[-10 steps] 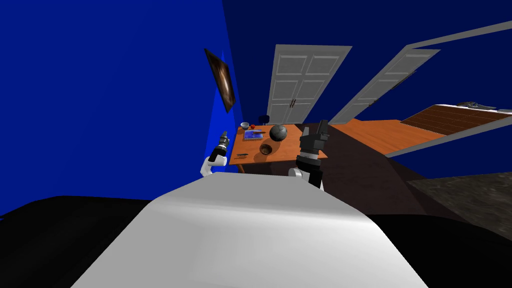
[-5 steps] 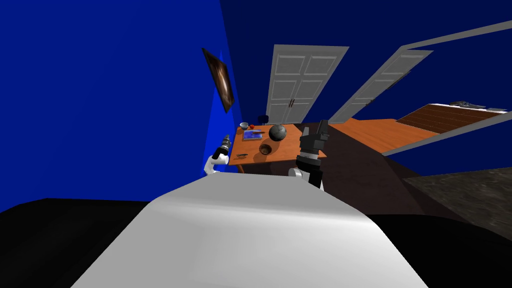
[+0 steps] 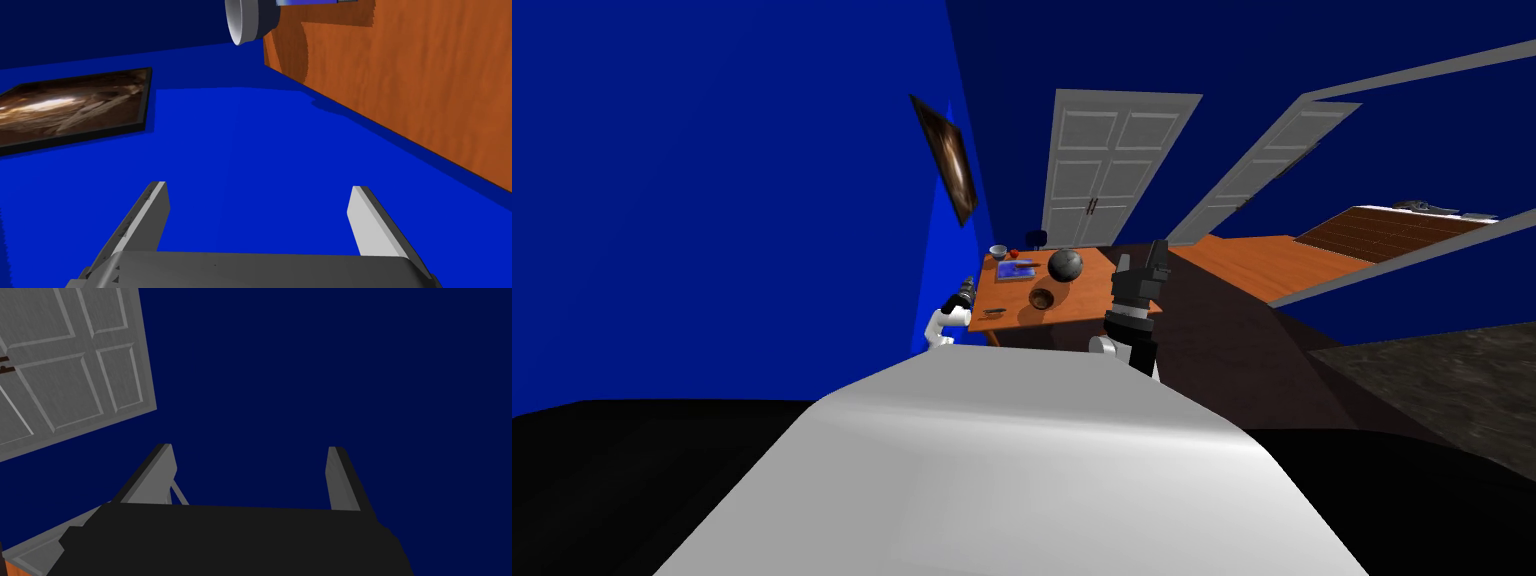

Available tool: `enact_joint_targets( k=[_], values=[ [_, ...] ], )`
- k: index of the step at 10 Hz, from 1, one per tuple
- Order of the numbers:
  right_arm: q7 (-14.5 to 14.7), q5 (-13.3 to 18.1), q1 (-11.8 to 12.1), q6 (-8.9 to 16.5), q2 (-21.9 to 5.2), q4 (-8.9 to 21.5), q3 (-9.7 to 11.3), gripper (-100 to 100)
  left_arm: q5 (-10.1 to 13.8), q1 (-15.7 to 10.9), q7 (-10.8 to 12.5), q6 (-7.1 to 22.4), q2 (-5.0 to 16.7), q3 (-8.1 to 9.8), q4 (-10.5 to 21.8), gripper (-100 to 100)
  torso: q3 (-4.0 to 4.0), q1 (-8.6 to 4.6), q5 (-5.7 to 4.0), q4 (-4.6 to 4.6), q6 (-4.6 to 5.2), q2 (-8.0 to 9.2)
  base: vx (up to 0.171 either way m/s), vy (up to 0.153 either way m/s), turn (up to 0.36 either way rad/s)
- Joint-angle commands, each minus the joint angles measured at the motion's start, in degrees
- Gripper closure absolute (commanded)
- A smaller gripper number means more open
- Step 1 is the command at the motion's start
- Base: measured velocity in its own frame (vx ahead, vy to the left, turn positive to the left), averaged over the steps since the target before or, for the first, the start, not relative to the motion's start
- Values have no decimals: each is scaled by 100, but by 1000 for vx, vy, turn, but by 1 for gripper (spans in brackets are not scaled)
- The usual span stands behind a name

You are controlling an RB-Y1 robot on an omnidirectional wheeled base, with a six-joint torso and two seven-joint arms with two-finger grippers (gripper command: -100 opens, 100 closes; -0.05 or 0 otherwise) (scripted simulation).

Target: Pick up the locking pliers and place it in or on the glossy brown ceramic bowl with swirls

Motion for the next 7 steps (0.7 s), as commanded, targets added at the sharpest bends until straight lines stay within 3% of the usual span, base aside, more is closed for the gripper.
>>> enact_joint_targets(
  k=[1, 7],
  values=[
    [0, 0, 0, 0, 0, 0, 0, 0, -5, -206, 71, 286, -27, 34, 286, -100, 0, 0, 0, 0, 0, 0, 6, 4, -67],
    [0, 0, 0, 0, 0, 0, 0, 0, -18, -569, 196, 1041, -96, 92, 1101, -100, -1, 0, 0, 0, 0, -1, 5, 3, -30]
  ],
)
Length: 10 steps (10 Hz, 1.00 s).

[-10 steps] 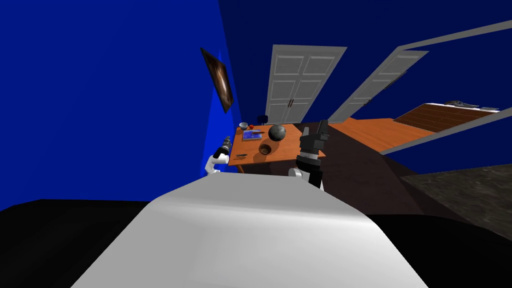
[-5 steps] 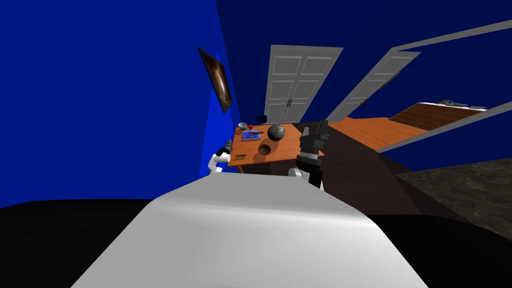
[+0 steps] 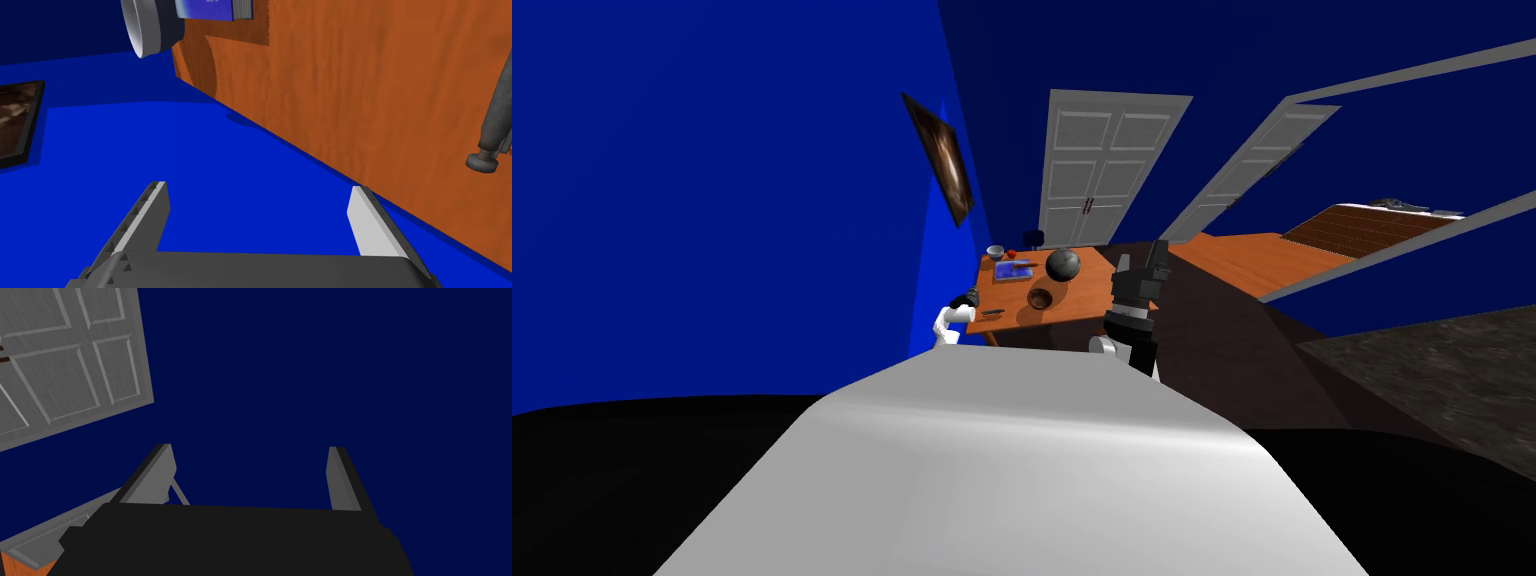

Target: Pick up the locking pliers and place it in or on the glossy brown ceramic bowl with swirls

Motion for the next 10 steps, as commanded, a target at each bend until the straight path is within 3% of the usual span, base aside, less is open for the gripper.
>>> enact_joint_targets(
  k=[1, 10],
  values=[
    [0, 0, 0, 0, 0, 0, 0, 0, -4, -126, 46, 272, -27, 20, 282, -100, 0, 0, 0, 0, 0, 0, 5, 3, -31],
    [0, 0, 0, 0, 0, 0, 0, 0, -27, -772, 269, 1449, -186, 121, 1553, -100, 0, -1, 0, 0, 1, 0, 5, 3, -34]
  ],
)
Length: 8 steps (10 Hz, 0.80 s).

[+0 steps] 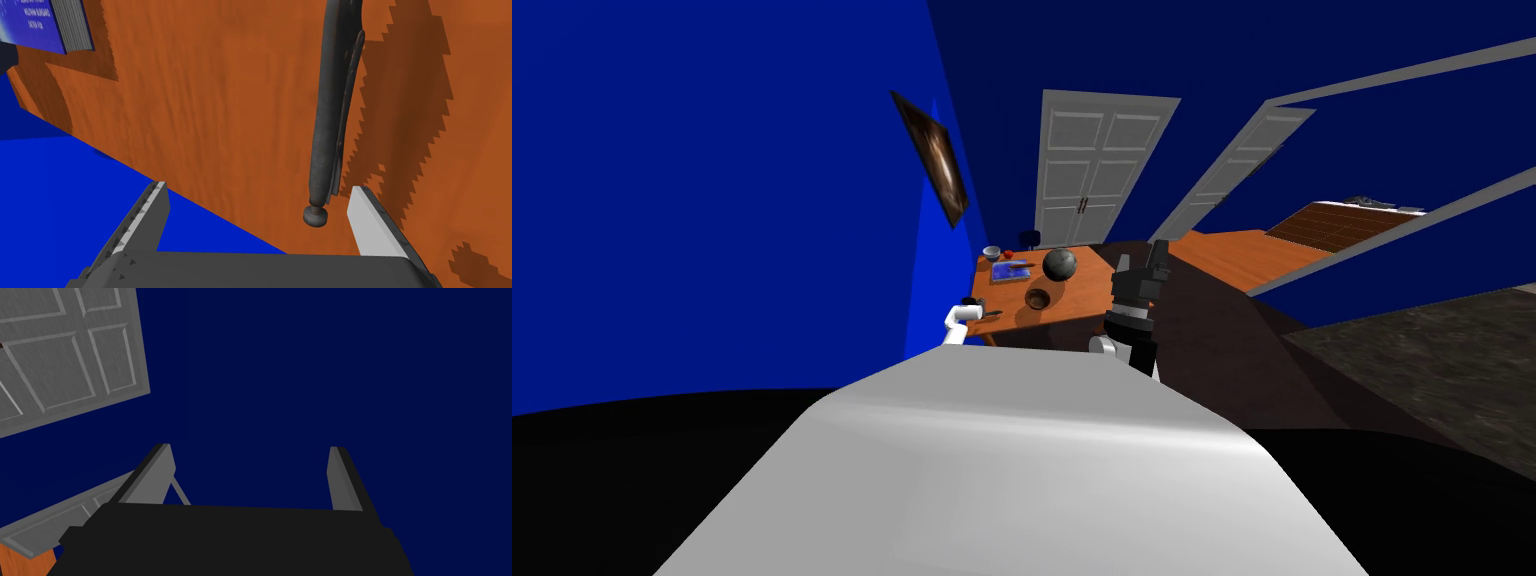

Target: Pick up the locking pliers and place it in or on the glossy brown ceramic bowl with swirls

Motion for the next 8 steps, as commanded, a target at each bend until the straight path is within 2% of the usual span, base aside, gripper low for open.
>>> enact_joint_targets(
  k=[1, 4, 5, 6, 7, 8],
  values=[
    [0, 0, 0, 0, 0, 0, 0, 0, 32, -95, 24, 248, -13, 22, 176, -100, 0, 0, 0, 0, 0, 0, 5, 3, -31],
    [0, 0, 0, 0, 0, 0, 0, 0, 27, -249, 77, 533, -119, 47, 458, -100, 1, 0, 0, 0, -1, 1, 4, 3, -23],
    [0, 0, 0, 0, 0, 0, 0, 0, 56, -263, 52, 449, -62, 55, 462, -100, 1, 0, 0, 0, 0, 1, 0, 0, 0],
    [0, 0, 0, 0, 0, 0, 0, 0, 57, -270, 55, 462, -66, 56, 482, 0, 1, 0, 0, 1, -2, 2, 0, 0, 0],
    [0, 0, 0, 0, 0, 0, 0, 0, 55, -256, 49, 264, -75, 48, 662, -100, 2, 0, 0, 1, -1, 3, 32, 4, 3],
    [0, 0, 0, 0, 0, 0, 0, 0, 54, -249, 46, 165, -80, 44, 753, -100, -3, 1, 0, -1, -2, -6, 59, 10, 4]
  ],
)
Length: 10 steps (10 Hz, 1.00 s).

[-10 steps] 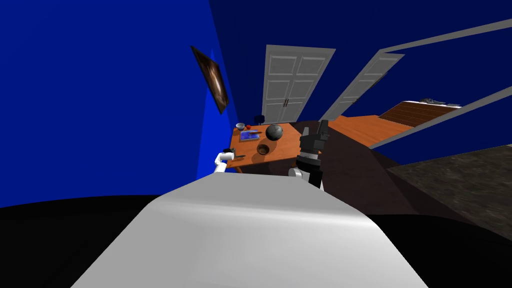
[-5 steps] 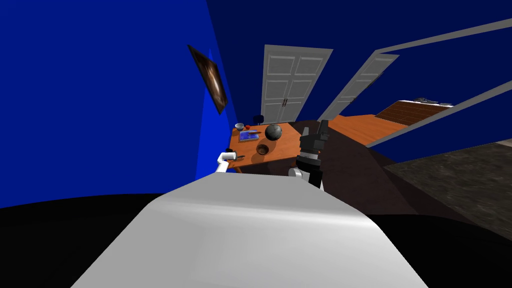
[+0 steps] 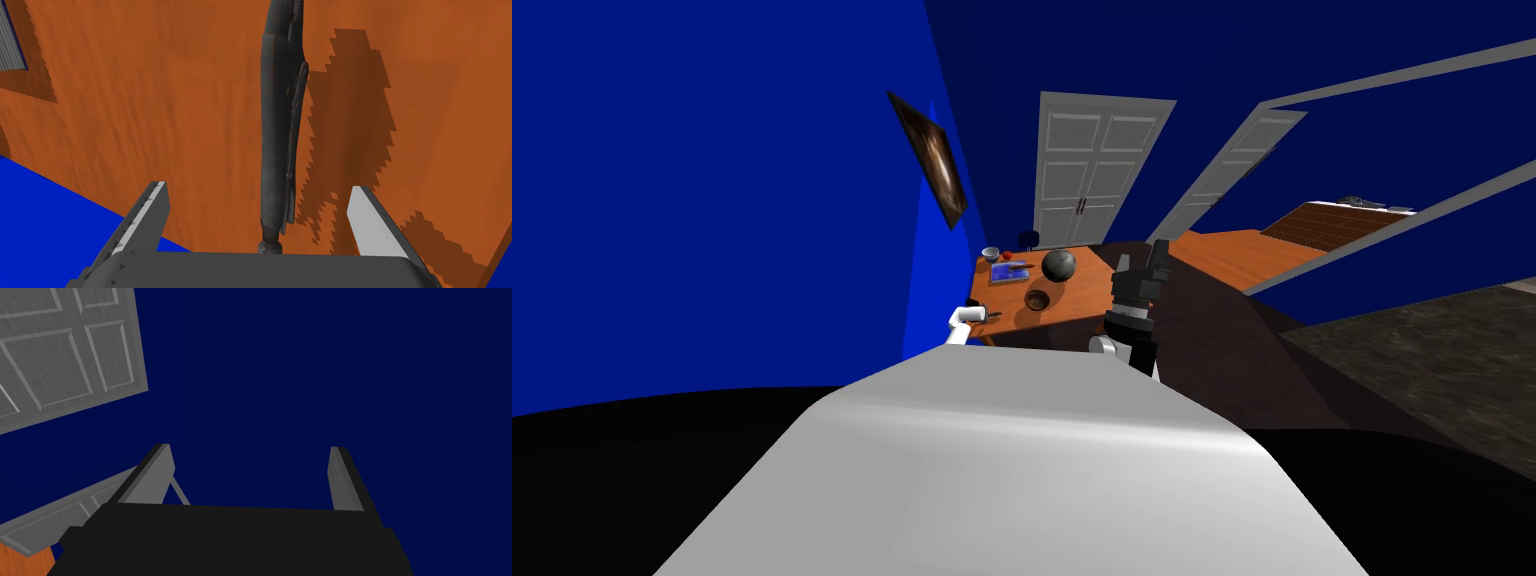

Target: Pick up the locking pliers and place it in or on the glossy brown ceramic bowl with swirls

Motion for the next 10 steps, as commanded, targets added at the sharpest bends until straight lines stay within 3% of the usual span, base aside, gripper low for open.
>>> enact_joint_targets(
  k=[1, 2, 3, 4, 8, 9, 10],
  values=[
    [0, 0, 0, 0, 0, 0, 0, 0, 8, 3, -12, -183, -1, -3, 165, -100, 0, 0, 0, 0, 0, 0, 62, 10, 2],
    [0, 0, 0, 0, 0, 0, 0, 0, 7, 10, -15, -282, -6, -7, 256, -100, -2, 0, 0, -1, 0, -4, 59, 1, 1],
    [0, 0, 0, 0, 0, 0, 0, 0, 6, 4, -10, -200, -3, -5, 190, -100, -3, -3, 0, -1, 0, -4, 25, -1, 1],
    [0, 0, 0, 0, 0, 0, 0, 0, 6, 5, -12, -222, -4, -5, 200, 100, 2, -4, -1, 1, 0, 5, 0, 0, 0],
    [0, 0, -1, 0, 0, 0, 0, 0, 8, 4, -7, -219, -3, -1, 199, 100, 9, -3, -1, 2, 3, 16, 0, 0, 0],
    [0, 0, -1, 0, 0, 0, 0, 0, 8, 3, -6, -219, -4, -1, 198, 0, 9, -3, -1, 2, 3, 17, 0, 0, 0],
    [0, 0, -1, 0, 0, 0, 0, 0, 9, -7, -7, -36, 7, 2, 28, 100, 9, -4, -1, 2, 3, 17, -45, -5, -9]
  ],
)
